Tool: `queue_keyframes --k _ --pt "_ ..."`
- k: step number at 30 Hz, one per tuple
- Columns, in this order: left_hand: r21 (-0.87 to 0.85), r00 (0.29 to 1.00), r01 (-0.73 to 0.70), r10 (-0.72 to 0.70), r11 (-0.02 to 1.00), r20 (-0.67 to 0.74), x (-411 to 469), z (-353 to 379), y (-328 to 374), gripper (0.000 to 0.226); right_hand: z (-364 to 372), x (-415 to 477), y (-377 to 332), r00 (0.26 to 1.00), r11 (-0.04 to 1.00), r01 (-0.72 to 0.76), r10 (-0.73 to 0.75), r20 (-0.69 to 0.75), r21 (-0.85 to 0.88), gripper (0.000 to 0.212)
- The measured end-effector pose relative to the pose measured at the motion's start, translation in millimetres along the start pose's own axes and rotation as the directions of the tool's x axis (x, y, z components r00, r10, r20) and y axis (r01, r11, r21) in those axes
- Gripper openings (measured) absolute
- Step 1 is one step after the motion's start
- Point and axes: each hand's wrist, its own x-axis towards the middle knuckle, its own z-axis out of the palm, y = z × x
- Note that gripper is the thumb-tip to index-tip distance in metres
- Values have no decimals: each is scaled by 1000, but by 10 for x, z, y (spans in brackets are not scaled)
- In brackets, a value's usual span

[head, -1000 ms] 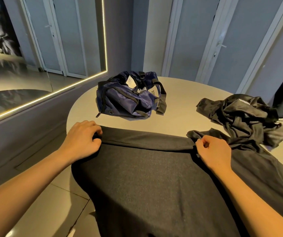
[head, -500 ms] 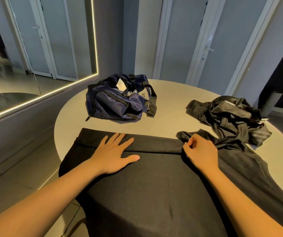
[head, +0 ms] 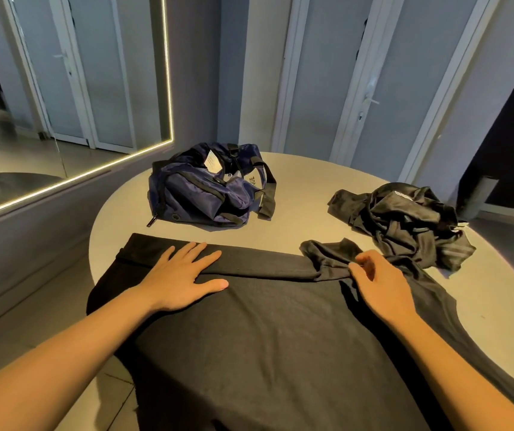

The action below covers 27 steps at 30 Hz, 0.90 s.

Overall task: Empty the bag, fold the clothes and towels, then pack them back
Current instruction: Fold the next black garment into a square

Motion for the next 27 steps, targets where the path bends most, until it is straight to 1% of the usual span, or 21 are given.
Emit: queue_keyframes --k 2,4,6,8,10,12,14,15,16,17,18,19,21,23,24,25,27 --pt "-1 1000 -6 6 1000 1 24 -26 -98 111 -43 -35 151 998 987 -16 6 -61 -157 13" --pt "-9 1000 -11 11 1000 1 57 -53 -180 108 -49 -39 311 996 957 1 -27 -86 -289 19" --pt "-13 1000 -16 16 1000 7 70 -81 -248 106 -28 -37 415 997 930 34 -57 -52 -365 15" --pt "-15 1000 -6 6 1000 7 79 -121 -261 105 -3 -28 455 999 916 32 -41 -14 -399 16" --pt "-8 997 19 -20 1000 -71 125 -151 -161 103 11 -27 452 1000 919 18 -21 -5 -395 20" --pt "-5 973 37 -37 999 -229 227 -145 101 98 13 -32 448 1000 925 5 -6 -4 -379 21" --pt "-64 941 15 -35 998 -336 383 -82 482 89 -3 -38 489 999 954 -33 33 -5 -298 24" --pt "-93 933 -19 -16 996 -359 482 -36 683 82 -12 -35 517 997 976 -78 77 -16 -203 27" --pt "-110 928 -57 13 992 -372 589 2 881 76 -23 -30 549 990 988 -139 138 -34 -61 30" --pt "-119 924 -95 43 988 -381 697 28 1075 70 -41 -28 575 976 973 -205 212 -52 107 32" --pt "-131 918 -136 75 982 -389 830 33 1287 64 -73 -21 621 954 927 -261 291 -78 270 33" --pt "-152 915 -169 97 974 -392 935 22 1443 61 -79 -16 636 929 870 -286 355 -106 402 33" --pt "-192 915 -216 130 957 -381 1156 -34 1750 56 -90 -6 672 881 777 -301 448 -151 553 33" --pt "-213 925 -257 176 943 -336 1381 -89 2022 52 -83 -17 695 849 715 -300 502 -165 632 32" --pt "-216 932 -284 216 934 -292 1491 -107 2135 53 -75 -24 712 836 693 -301 522 -168 655 32" --pt "-202 938 -309 262 929 -228 1590 -119 2239 56 -70 -33 737 827 679 -304 537 -170 668 31" --pt "-109 940 -340 333 934 -75 1760 -110 2397 61 -53 -54 792 813 652 -301 557 -171 696 30"
